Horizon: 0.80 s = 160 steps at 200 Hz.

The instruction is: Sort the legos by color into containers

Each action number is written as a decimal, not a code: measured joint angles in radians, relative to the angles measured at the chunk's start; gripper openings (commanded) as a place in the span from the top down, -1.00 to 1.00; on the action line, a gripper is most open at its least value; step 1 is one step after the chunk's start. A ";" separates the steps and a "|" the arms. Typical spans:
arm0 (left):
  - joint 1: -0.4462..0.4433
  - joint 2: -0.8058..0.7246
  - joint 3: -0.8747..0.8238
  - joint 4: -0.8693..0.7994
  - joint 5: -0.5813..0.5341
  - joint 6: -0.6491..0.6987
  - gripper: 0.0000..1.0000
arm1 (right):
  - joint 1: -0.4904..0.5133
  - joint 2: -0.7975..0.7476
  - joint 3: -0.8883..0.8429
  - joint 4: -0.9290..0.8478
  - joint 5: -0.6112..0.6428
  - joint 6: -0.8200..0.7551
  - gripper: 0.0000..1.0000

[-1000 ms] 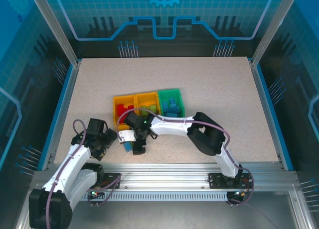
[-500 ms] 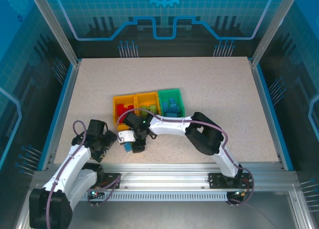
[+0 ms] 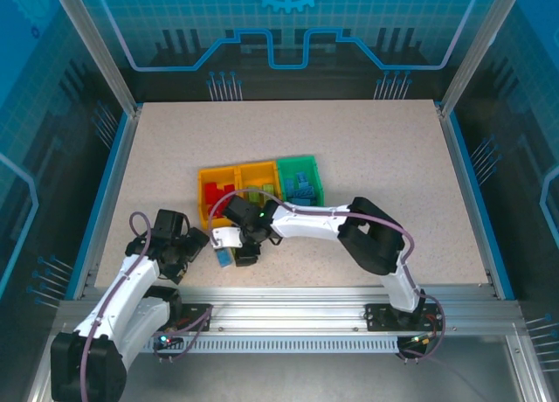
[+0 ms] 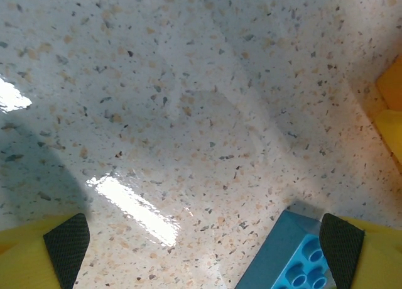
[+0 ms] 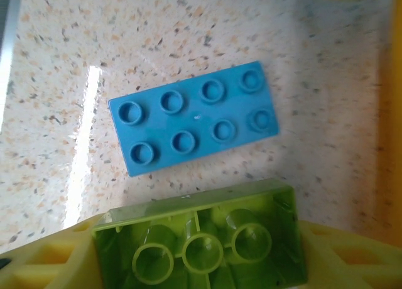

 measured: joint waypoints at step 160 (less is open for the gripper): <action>-0.190 0.039 0.035 0.046 0.021 -0.039 -0.97 | -0.296 0.095 0.242 -0.097 0.161 0.112 -0.46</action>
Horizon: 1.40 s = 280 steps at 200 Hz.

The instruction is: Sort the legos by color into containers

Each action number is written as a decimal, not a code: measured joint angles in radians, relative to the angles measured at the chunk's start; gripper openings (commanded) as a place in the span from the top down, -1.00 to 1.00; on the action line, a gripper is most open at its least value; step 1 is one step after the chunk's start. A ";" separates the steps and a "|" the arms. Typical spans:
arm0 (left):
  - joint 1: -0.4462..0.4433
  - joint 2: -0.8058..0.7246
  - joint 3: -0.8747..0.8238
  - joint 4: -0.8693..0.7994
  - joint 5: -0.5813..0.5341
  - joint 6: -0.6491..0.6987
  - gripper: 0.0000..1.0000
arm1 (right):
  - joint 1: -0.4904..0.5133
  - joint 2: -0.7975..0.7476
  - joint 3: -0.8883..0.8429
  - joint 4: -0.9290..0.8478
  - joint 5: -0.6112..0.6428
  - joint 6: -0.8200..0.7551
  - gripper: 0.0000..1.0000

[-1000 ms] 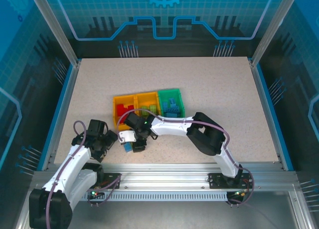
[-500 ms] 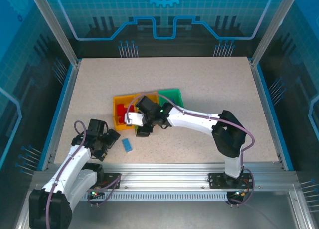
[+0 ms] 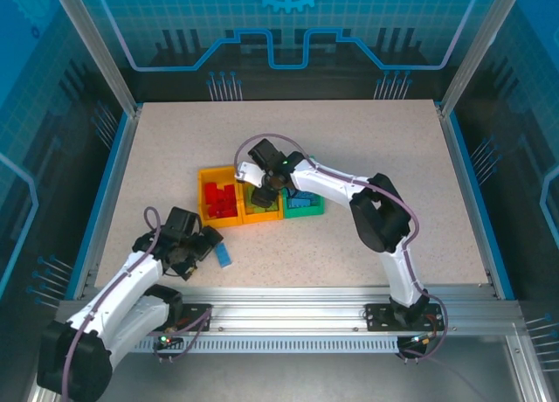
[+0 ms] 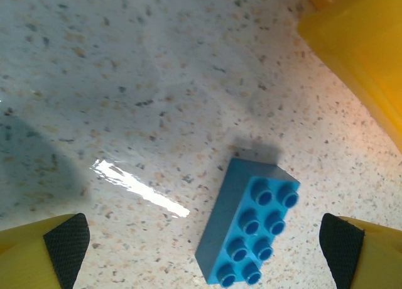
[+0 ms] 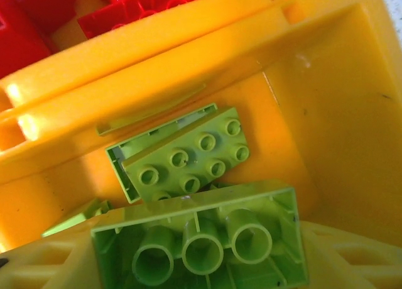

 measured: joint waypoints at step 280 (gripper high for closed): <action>-0.219 0.436 0.155 0.076 -0.061 0.007 0.37 | -0.420 -0.778 -0.598 0.091 0.026 0.511 -1.00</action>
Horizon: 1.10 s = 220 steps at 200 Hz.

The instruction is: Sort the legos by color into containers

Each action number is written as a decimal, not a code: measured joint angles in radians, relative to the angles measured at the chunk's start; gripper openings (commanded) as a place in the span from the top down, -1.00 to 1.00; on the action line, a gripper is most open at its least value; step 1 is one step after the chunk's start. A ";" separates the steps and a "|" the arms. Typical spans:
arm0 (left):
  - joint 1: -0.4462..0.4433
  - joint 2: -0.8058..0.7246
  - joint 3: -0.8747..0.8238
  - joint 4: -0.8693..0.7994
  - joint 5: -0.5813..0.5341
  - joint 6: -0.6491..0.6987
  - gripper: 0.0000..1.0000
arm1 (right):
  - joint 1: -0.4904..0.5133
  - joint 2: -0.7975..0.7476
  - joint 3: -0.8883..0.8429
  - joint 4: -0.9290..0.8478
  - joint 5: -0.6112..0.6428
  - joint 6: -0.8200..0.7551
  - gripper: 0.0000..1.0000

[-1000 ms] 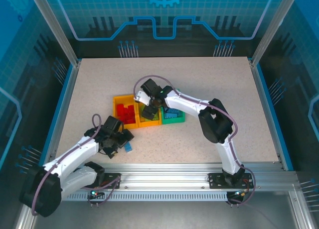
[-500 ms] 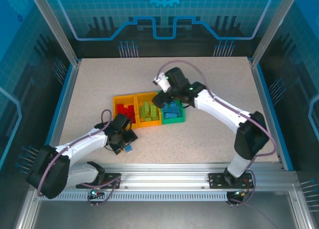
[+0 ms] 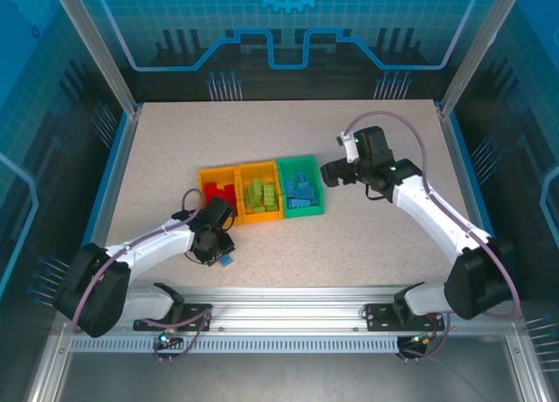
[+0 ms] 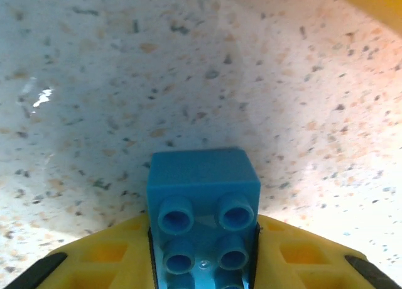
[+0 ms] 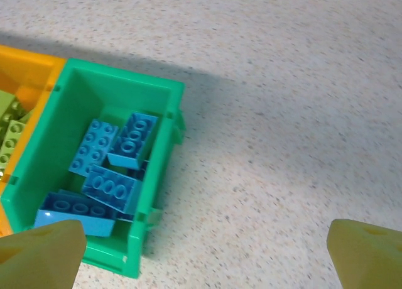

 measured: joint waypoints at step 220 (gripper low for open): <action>-0.087 0.865 1.212 -0.039 0.129 0.336 -0.24 | -0.152 -0.281 -0.299 0.001 -0.058 0.148 -1.00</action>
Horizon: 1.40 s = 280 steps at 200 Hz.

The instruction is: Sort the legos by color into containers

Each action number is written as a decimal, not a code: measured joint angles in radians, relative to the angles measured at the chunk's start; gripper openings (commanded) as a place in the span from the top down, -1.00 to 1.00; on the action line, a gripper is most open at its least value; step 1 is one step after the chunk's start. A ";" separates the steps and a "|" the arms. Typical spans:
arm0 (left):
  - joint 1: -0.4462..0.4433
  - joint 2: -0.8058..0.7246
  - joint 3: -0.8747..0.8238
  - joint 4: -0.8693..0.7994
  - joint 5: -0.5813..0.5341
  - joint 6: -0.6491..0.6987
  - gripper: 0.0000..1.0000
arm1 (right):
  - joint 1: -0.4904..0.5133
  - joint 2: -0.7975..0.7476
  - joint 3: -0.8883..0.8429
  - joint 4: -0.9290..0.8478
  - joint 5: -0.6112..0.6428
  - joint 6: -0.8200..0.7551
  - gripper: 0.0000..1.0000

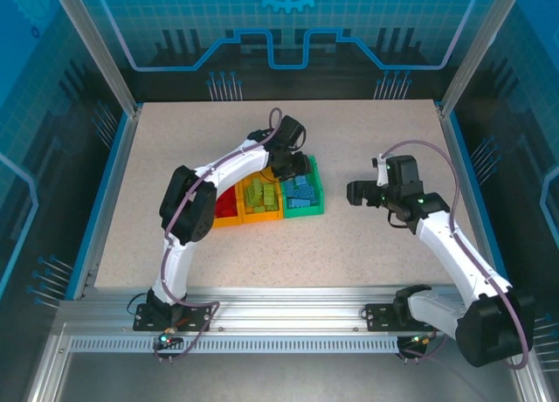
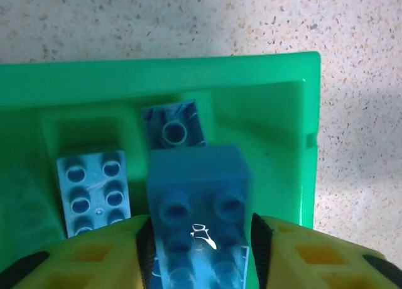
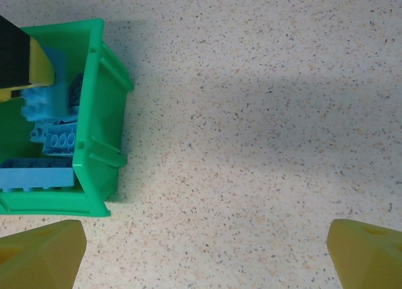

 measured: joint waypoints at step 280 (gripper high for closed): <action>0.249 -1.102 -1.123 0.538 -0.596 0.648 -0.98 | -0.154 0.412 -0.411 1.149 0.146 -0.196 -1.00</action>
